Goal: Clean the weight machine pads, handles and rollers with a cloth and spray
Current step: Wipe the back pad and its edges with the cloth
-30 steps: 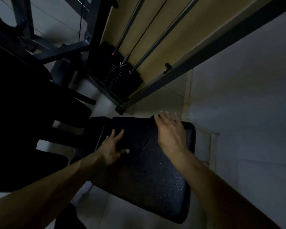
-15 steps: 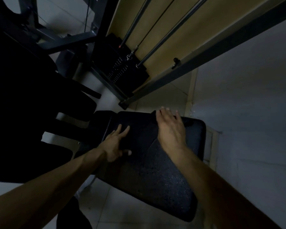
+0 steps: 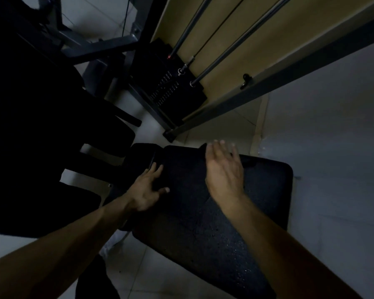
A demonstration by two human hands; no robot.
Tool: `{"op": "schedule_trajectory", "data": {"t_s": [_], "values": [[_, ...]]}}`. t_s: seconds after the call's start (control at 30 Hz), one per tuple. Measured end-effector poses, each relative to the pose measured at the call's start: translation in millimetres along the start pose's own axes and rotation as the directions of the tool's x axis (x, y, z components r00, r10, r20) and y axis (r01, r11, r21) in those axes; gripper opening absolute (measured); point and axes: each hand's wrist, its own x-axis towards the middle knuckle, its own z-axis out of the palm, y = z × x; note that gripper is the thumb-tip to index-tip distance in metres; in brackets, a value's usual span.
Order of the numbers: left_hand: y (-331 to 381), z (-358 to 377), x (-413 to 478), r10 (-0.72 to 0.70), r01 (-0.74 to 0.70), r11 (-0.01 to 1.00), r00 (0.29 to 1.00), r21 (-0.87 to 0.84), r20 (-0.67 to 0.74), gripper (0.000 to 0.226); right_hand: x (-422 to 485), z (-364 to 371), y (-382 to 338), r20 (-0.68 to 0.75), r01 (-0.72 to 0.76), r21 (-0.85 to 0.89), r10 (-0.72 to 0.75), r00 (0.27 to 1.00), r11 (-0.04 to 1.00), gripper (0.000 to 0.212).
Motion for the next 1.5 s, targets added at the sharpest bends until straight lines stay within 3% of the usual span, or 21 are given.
{"op": "schedule_trajectory", "data": {"t_s": [0.1, 0.2, 0.27, 0.33, 0.4, 0.47, 0.53, 0.6, 0.67, 0.77, 0.83, 0.93, 1.03, 1.1, 1.17, 1.23, 1.3, 1.4, 1.5], "values": [[-11.6, -2.4, -0.1, 0.063, -0.062, 0.997, 0.998, 0.045, -0.014, 0.078, -26.3, 17.8, -46.2, 0.153, 0.144, 0.081, -0.155, 0.976, 0.986, 0.074], [-14.7, -14.0, -1.2, 0.111, -0.114, 0.990, 0.993, 0.081, 0.033, 0.085, -49.5, 23.0, -74.8, 0.352, 0.385, 0.185, -0.427, 0.833, 0.904, 0.076], [-14.4, -18.5, -1.8, 0.109, -0.113, 0.990, 0.993, 0.086, 0.048, 0.088, -45.4, 16.9, -66.5, 0.368, 0.486, 0.207, -0.528, 0.766, 0.849, 0.075], [-18.9, -18.5, -1.0, 0.108, -0.113, 0.989, 0.993, 0.097, 0.052, 0.088, -22.6, 10.2, -43.3, 0.321, 0.472, 0.165, -0.499, 0.805, 0.866, 0.075], [-23.1, -16.7, -1.0, 0.099, -0.104, 0.987, 0.994, 0.124, 0.046, 0.086, 12.1, 7.6, -20.2, 0.186, 0.303, 0.091, -0.315, 0.931, 0.949, 0.069], [-25.4, -12.9, 0.1, 0.108, -0.111, 0.983, 0.994, 0.143, 0.030, 0.085, 34.0, 13.9, -15.1, 0.079, 0.149, 0.047, -0.152, 0.985, 0.988, 0.065], [-28.4, -11.9, 0.8, 0.122, -0.122, 0.986, 0.992, 0.116, 0.012, 0.087, 28.9, 27.8, -36.5, 0.088, 0.099, 0.075, -0.106, 0.990, 0.992, 0.068], [-34.6, -11.0, 2.4, 0.127, -0.126, 0.989, 0.992, 0.079, -0.017, 0.093, 5.9, 39.1, -64.6, 0.161, 0.168, 0.120, -0.186, 0.969, 0.979, 0.075], [-43.1, -10.5, 2.0, 0.081, -0.079, 0.995, 0.996, 0.065, -0.034, 0.103, -18.9, 43.6, -87.4, 0.254, 0.329, 0.193, -0.371, 0.893, 0.925, 0.073], [-51.7, -10.6, -0.2, 0.005, -0.008, 0.999, 0.998, 0.036, 0.066, 0.103, -22.0, 38.0, -85.5, 0.305, 0.501, 0.272, -0.567, 0.765, 0.822, 0.069], [-53.5, -11.1, -1.1, 0.006, -0.010, 0.999, 0.996, 0.038, 0.094, 0.103, 4.9, 36.6, -66.9, 0.274, 0.497, 0.212, -0.539, 0.797, 0.842, 0.072], [-54.0, -13.9, -1.3, 0.009, -0.015, 0.998, 0.995, 0.063, 0.095, 0.102, 57.4, 40.2, -49.6, 0.179, 0.300, 0.071, -0.308, 0.934, 0.951, 0.069], [-53.3, -12.6, -4.8, 0.031, -0.035, 0.998, 0.996, 0.045, 0.084, 0.105, 55.5, 53.2, -71.9, 0.168, 0.221, 0.076, -0.231, 0.958, 0.972, 0.073], [-55.8, -8.8, -8.5, 0.035, -0.035, 0.999, 0.998, -0.012, 0.047, 0.119, 28.5, 59.4, -91.8, 0.266, 0.343, 0.131, -0.366, 0.892, 0.930, 0.082], [-61.8, -5.9, -12.4, -0.038, 0.041, 0.994, 0.999, -0.101, 0.034, 0.138, 4.4, 55.6, -100.8, 0.372, 0.495, 0.224, -0.543, 0.753, 0.840, 0.079], [-67.1, -4.6, -15.6, -0.094, 0.098, 0.992, 0.994, -0.079, 0.054, 0.154, 5.5, 48.1, -93.4, 0.418, 0.598, 0.254, -0.644, 0.641, 0.760, 0.074], [-72.0, -4.0, -16.6, -0.101, 0.104, 0.993, 0.993, -0.051, 0.058, 0.160, 31.5, 47.6, -79.0, 0.391, 0.598, 0.191, -0.619, 0.681, 0.779, 0.072], [-69.5, -5.4, -18.4, -0.103, 0.107, 0.992, 0.992, -0.066, 0.069, 0.149, 80.4, 58.9, -66.3, 0.251, 0.416, 0.065, -0.419, 0.873, 0.907, 0.059], [-64.5, -6.8, -19.8, -0.107, 0.113, 0.990, 0.992, -0.087, 0.068, 0.133, 76.9, 71.9, -85.8, 0.251, 0.308, 0.074, -0.316, 0.915, 0.949, 0.067]]}}
